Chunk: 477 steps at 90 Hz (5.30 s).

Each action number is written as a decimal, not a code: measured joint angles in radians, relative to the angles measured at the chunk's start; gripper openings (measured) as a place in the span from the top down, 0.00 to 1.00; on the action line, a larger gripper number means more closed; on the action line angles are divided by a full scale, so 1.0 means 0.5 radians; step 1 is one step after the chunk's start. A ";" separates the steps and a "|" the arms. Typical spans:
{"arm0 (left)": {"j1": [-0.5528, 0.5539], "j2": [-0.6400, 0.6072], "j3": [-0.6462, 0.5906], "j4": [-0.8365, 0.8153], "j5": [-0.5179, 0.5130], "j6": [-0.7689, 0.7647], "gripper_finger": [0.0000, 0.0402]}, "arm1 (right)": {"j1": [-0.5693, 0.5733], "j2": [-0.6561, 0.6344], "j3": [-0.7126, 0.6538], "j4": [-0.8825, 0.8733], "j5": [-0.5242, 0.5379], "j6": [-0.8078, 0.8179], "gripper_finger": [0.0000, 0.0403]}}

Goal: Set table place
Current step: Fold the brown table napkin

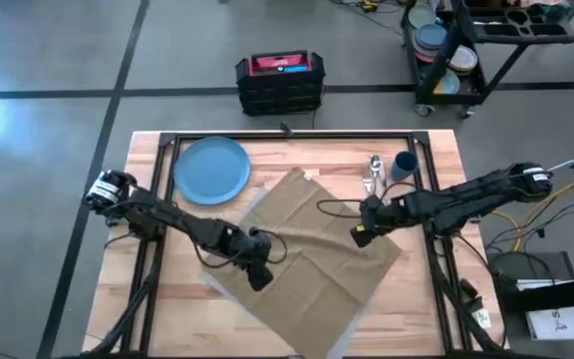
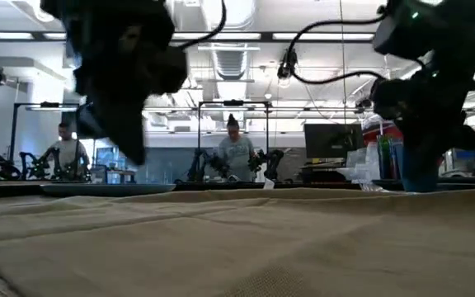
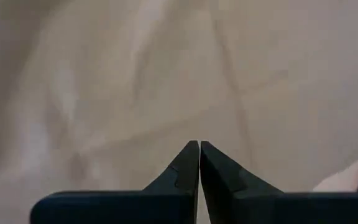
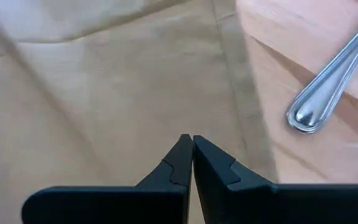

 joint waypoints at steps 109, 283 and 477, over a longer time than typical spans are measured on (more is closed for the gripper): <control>0.910 -0.069 0.015 -0.118 -0.251 1.023 1.00 | 0.761 0.097 0.117 0.013 -0.066 0.651 1.00; 0.520 -0.349 -0.216 0.039 -0.530 0.634 1.00 | -0.509 0.472 0.428 0.346 -0.348 -0.675 1.00; 0.257 0.386 0.495 -0.040 0.226 0.745 1.00 | -0.363 0.176 0.292 0.346 -0.154 -0.587 1.00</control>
